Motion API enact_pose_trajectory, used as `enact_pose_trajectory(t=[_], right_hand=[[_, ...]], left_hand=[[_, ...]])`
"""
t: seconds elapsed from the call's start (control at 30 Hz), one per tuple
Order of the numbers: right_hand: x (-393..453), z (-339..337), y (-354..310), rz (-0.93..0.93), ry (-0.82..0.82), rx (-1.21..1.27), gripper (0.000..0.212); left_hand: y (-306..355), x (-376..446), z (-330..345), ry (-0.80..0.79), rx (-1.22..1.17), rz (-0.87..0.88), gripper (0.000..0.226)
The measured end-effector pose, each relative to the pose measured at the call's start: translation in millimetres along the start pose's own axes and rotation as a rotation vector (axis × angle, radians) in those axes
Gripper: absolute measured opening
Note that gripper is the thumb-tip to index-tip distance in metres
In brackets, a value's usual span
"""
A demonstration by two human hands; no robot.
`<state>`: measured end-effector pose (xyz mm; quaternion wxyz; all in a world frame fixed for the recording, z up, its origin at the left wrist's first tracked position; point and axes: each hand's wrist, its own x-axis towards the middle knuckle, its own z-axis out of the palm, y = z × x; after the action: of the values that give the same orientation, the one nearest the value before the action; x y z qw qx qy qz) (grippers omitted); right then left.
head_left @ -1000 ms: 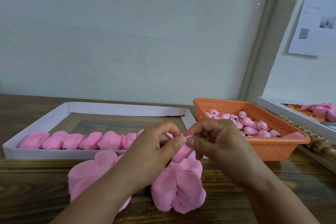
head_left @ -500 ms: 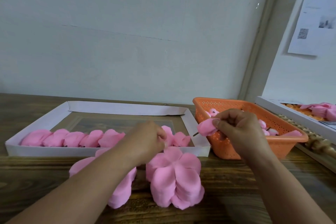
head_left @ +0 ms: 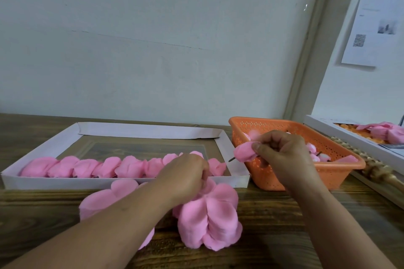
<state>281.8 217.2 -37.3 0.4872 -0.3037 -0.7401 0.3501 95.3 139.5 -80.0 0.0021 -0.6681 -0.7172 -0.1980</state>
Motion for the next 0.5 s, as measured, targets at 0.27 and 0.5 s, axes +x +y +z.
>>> enact_pose_trajectory(t=[0.27,0.5], right_hand=[[-1.3,2.5,0.0,0.011,-0.002,0.002,0.015],[-0.2,2.8,1.8,0.010,-0.007,0.005,0.015]], left_hand=[[0.1,2.2,1.0,-0.014,0.031,0.013,0.021],[1.4,6.8,-0.8,-0.042,0.082,0.048,0.023]])
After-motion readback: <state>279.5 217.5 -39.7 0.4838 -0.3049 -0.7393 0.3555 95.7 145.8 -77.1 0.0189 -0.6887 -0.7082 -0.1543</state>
